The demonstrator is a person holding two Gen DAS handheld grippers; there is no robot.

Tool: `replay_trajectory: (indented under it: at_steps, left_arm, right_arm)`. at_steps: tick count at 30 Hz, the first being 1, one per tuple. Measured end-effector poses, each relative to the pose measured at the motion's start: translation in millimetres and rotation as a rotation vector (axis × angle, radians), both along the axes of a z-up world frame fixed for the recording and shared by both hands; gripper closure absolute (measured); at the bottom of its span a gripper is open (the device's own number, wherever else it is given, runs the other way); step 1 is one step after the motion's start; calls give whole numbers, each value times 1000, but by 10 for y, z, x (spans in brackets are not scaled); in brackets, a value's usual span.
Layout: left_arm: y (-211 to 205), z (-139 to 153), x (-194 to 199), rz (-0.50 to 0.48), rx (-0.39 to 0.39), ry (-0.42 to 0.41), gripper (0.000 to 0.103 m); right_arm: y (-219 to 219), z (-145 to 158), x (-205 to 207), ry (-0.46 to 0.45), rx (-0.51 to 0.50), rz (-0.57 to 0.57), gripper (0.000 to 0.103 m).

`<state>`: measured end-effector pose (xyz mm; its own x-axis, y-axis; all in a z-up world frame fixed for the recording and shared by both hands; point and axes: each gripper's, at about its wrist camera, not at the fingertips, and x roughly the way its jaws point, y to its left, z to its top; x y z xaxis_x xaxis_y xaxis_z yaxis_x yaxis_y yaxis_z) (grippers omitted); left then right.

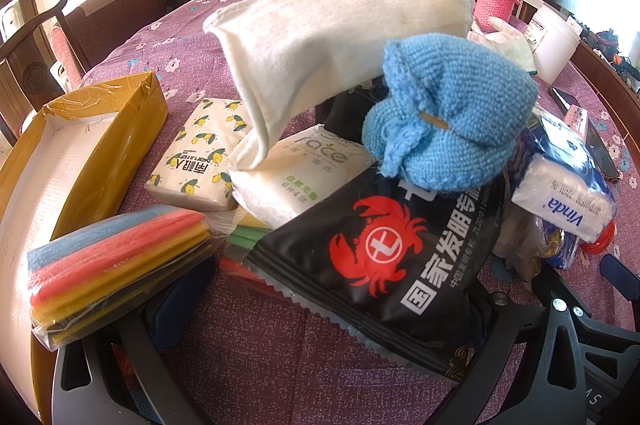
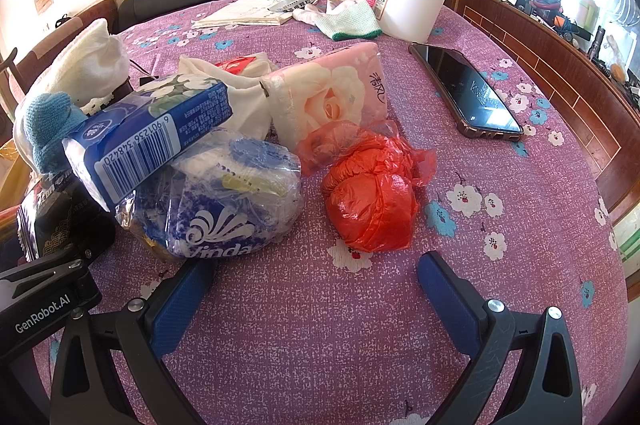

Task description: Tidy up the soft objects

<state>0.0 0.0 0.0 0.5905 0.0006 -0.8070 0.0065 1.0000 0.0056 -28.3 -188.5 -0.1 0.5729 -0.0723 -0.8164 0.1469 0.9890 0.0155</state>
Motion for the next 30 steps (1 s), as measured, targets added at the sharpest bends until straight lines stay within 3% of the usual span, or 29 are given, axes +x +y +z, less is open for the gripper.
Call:
replay_trajectory:
  at_steps: [22,30]
  left_arm:
    - [0,0,0,2,0,1,0]
    - [76,31,23,-44,2,67,0]
  right_arm:
    - [-8,-1,21,29,6,1,1]
    - [7,8,-27,40,3,31,1]
